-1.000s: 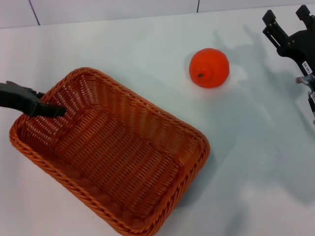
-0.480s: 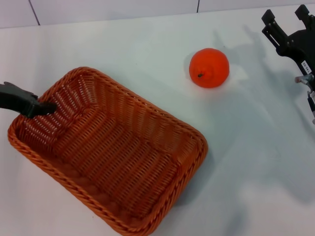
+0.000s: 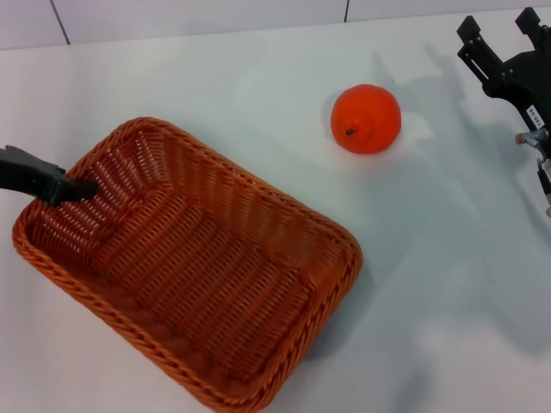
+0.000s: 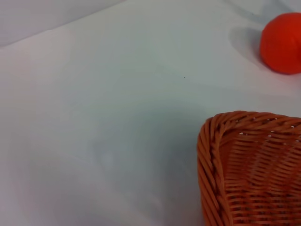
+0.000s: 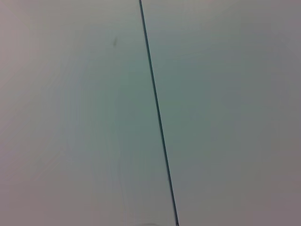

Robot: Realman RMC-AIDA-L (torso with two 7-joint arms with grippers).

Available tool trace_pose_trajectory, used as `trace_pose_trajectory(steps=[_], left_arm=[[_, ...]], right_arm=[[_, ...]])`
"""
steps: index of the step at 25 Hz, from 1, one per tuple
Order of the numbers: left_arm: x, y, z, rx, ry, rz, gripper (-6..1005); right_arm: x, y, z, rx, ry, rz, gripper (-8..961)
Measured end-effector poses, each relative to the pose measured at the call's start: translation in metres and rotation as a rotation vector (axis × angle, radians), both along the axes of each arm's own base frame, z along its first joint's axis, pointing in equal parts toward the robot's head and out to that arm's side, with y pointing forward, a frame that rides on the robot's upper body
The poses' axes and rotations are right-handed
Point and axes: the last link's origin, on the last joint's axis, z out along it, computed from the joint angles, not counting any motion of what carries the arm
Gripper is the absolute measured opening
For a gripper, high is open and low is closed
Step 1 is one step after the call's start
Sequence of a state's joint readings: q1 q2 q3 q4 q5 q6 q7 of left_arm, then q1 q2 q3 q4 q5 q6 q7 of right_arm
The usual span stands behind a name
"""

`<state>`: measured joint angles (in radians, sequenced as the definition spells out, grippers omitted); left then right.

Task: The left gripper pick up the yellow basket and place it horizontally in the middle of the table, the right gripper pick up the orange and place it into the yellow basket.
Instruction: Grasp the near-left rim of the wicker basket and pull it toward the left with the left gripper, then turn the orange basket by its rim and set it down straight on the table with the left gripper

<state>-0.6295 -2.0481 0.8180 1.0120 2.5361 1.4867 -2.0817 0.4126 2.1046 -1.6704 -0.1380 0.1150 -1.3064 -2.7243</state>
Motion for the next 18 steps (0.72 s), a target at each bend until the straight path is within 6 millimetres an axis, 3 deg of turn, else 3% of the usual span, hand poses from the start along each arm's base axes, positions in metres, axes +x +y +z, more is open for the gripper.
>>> trace_pose_trajectory(steps=[11,18], left_arm=[[-0.001,0.006,0.023,0.118,-0.151,0.222,166],[-0.012,0.004,0.044,0.192,-0.303,0.316,164]], right_arm=[[0.000,0.002,0.000,-0.004,-0.003,-0.005,930],[-0.001,0.007,-0.002,-0.018,-0.009,-0.013,930]])
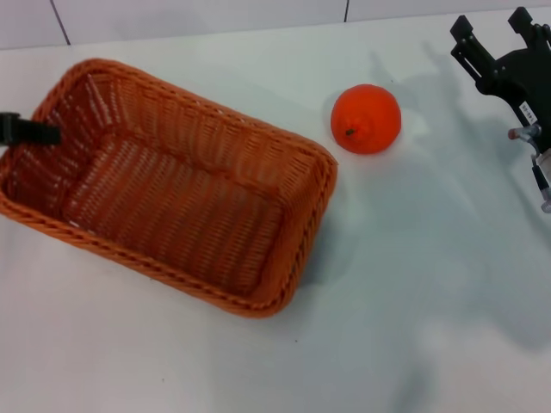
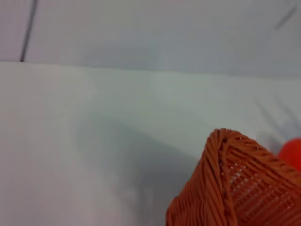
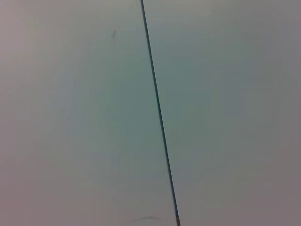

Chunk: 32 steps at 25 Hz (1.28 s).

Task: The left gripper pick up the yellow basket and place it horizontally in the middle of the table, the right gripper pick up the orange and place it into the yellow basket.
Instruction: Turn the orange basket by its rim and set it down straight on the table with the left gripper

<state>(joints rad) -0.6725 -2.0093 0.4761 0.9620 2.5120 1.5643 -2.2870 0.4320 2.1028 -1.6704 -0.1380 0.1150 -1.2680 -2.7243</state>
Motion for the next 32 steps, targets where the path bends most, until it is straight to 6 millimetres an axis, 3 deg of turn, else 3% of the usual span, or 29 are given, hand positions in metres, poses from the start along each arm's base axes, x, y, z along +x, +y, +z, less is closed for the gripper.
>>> trace_pose_trajectory(steps=[4,9,19,32], left_arm=[[-0.013,-0.002,0.009,0.056,-0.105,0.057,164],[-0.023,-0.007,0.006,0.079,-0.177,0.097,164],[-0.042,-0.026,-0.005,0.160,-0.314,0.182,164],[-0.059,-0.040,-0.025,0.251,-0.360,0.271,163]], right_arm=[[-0.001,0.003,0.000,-0.003,-0.003,0.001,930],[-0.003,0.005,0.000,-0.006,-0.004,0.003,930],[-0.006,0.008,-0.001,-0.008,-0.005,0.009,929],[-0.004,0.009,-0.001,-0.011,-0.008,-0.003,929]])
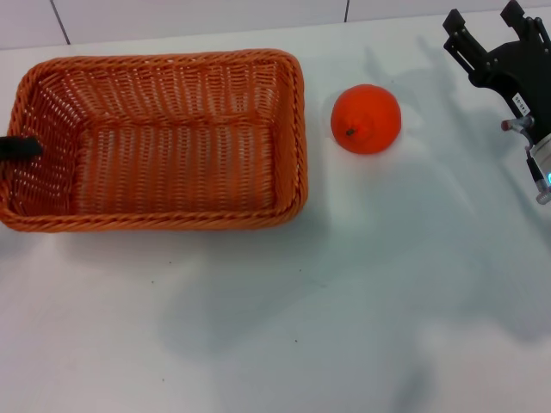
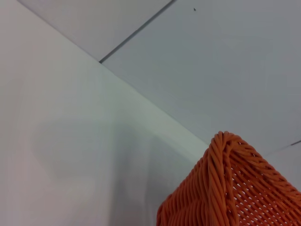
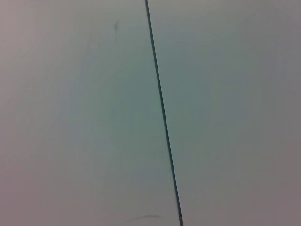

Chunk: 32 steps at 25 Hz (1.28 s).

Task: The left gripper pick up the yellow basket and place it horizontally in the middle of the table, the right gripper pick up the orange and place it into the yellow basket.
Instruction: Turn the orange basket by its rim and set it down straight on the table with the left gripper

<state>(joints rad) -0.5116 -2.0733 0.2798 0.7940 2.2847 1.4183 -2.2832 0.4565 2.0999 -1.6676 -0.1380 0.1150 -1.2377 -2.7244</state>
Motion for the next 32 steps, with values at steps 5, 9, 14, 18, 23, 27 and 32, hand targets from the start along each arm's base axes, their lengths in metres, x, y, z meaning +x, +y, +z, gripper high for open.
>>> trace_pose_trajectory(steps=[5,9,14,18,23,27,32], left_arm=[[-0.002,-0.002,-0.005,0.011,0.000,0.020,163],[-0.006,-0.004,-0.009,0.031,0.000,0.047,163],[-0.007,-0.004,-0.011,0.046,-0.001,0.058,163],[-0.007,-0.003,-0.011,0.057,-0.002,0.061,163],[-0.008,-0.002,-0.012,0.060,0.003,0.065,164],[-0.009,-0.002,-0.012,0.064,0.006,0.072,164],[-0.008,-0.001,-0.013,0.060,0.013,0.067,165]], right_arm=[[0.001,-0.001,0.000,0.001,0.001,-0.003,929],[0.002,-0.001,0.000,0.002,0.001,-0.006,929],[0.002,-0.002,0.001,0.003,0.002,-0.009,929],[0.002,-0.001,0.001,0.005,0.003,-0.009,929],[0.002,-0.001,0.001,0.004,0.002,-0.007,929],[0.002,-0.001,0.001,0.003,0.001,-0.007,929],[0.002,-0.001,0.000,0.002,0.001,-0.006,929]])
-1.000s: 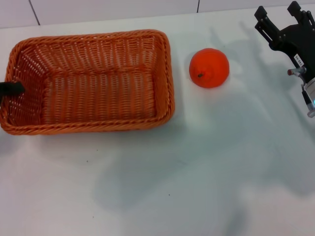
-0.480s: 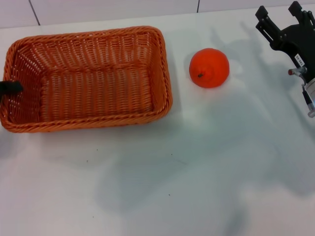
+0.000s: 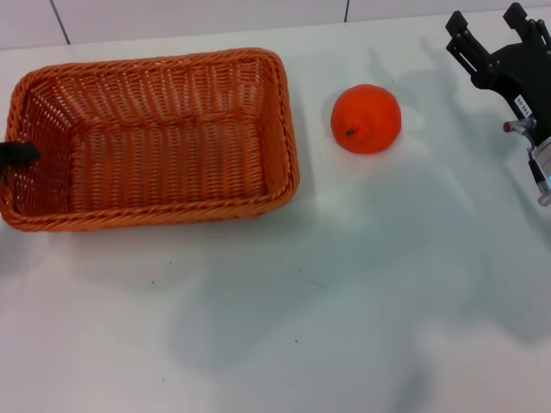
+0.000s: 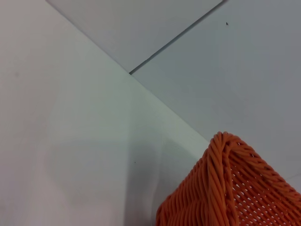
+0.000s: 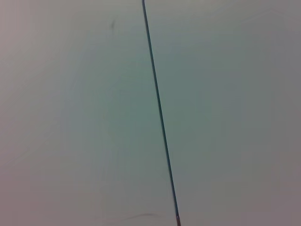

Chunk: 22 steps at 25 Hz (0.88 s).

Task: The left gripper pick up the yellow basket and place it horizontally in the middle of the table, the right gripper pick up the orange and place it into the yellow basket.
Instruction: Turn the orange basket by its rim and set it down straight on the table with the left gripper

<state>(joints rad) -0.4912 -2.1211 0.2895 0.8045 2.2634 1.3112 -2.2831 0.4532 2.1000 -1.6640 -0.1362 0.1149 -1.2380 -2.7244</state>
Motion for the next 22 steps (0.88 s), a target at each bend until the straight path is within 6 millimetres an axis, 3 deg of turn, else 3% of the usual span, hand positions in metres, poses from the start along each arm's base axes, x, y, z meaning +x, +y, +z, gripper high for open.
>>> trace_pose_trajectory(steps=[11,22], left_arm=[[0.0001,0.0002,0.0003,-0.004,0.005,-0.002,165],[0.0033,0.0012,-0.0026,-0.014,0.019,-0.027,407]], right_arm=[[-0.0008,0.0000,-0.0007,-0.003,-0.001,0.004,929],[-0.0001,-0.0009,-0.0007,-0.004,-0.002,0.003,929]])
